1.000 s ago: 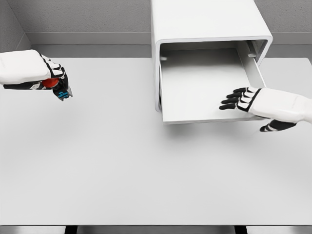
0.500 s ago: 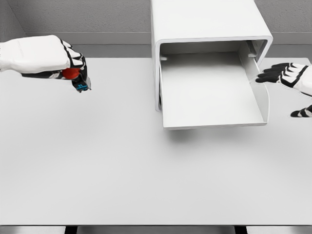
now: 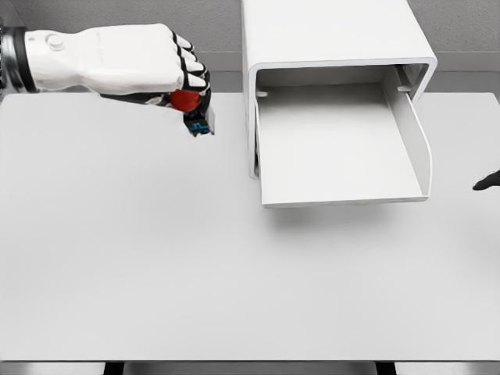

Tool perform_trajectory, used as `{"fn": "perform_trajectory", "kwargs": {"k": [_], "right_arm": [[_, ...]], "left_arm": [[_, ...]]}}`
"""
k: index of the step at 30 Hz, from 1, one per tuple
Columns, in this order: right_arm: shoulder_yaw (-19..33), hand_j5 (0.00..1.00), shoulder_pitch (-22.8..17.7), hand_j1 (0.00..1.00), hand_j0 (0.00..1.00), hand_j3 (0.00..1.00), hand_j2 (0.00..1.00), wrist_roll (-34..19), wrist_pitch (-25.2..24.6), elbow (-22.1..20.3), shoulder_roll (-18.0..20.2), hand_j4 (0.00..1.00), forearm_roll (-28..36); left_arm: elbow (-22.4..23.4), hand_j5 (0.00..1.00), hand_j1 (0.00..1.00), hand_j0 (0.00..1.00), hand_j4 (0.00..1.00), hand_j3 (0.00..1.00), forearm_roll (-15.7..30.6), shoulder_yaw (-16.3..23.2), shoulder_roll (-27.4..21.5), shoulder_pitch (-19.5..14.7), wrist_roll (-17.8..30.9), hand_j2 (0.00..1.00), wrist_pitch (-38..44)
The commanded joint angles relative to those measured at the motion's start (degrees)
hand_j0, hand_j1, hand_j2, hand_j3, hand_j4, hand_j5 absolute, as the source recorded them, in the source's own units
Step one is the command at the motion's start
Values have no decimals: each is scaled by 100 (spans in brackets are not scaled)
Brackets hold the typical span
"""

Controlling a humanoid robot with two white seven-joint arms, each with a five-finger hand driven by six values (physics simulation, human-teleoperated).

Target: Slide open multi-storey tabletop storage cabinets and put open load switch and slide close multi-storey tabletop storage cabinets

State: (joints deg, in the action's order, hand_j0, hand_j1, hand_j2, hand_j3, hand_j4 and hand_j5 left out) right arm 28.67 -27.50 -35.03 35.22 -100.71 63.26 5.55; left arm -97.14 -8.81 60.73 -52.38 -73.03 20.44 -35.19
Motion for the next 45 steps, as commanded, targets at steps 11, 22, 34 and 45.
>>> {"fn": "perform_trajectory", "kwargs": {"k": [11, 22, 34, 45], "right_arm": [[-643, 56, -502, 56, 56, 56, 56, 3, -22, -10, 406, 56, -2], [-1469, 55, 219, 55, 55, 55, 55, 3, -22, -19, 547, 55, -81], [-2401, 56, 1001, 56, 56, 56, 56, 3, -22, -19, 538, 56, -248], [-3271, 56, 1933, 56, 56, 56, 56, 3, -22, -19, 388, 56, -380]], "left_arm": [[178, 36, 36, 36, 36, 36, 54, -9, 1520, -264, 39, 36, 19], [1988, 44, 44, 44, 44, 44, -121, 123, 3225, -203, 1208, 44, 19], [2753, 97, 97, 97, 97, 97, -148, 123, 3427, -211, 1208, 97, 19], [1418, 100, 100, 100, 100, 100, 748, 62, 2338, -247, 1138, 100, 19]]}}
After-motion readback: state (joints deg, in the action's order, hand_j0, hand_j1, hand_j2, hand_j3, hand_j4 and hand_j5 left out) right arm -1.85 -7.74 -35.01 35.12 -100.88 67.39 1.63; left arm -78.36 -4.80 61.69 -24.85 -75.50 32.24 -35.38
